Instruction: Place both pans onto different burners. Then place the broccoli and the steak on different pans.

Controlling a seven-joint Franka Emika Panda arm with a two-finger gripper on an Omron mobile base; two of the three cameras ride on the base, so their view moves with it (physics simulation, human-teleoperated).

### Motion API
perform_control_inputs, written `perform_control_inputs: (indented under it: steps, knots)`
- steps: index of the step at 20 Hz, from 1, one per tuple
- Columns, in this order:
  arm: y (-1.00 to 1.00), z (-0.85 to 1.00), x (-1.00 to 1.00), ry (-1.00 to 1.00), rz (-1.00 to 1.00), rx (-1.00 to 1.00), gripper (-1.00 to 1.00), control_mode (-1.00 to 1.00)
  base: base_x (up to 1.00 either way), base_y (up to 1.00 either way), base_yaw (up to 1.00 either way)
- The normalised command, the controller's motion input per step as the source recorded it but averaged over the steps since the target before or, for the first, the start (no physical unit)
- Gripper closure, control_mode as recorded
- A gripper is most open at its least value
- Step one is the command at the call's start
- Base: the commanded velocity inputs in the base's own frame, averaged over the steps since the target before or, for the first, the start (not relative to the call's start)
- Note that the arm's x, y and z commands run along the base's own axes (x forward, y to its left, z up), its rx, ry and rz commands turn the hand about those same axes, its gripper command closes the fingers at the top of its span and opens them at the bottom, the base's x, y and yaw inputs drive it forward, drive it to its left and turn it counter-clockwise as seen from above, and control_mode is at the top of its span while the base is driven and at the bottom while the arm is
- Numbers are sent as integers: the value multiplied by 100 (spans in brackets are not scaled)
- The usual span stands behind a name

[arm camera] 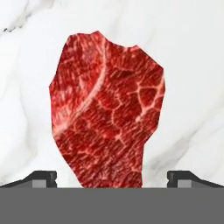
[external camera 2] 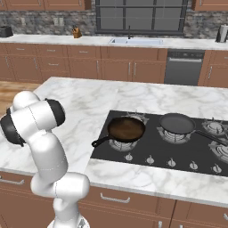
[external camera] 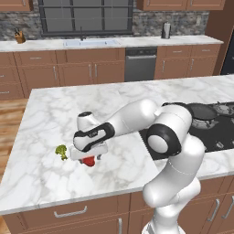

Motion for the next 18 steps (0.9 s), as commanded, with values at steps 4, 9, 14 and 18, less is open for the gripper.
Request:
perform_control_inputs:
  steps: [4, 9, 14, 18]
  knots:
    - [7, -14, 0, -6, 3, 0, -100, -100, 0, 0, 0]
    - [9, -11, 3, -4, 2, 1, -100, -100, 0, 0, 0]
    - [1, -10, 6, -6, 2, 1, -100, -100, 0, 0, 0]
    - [0, -8, 8, -5, 1, 0, -100, -100, 0, 0, 0]
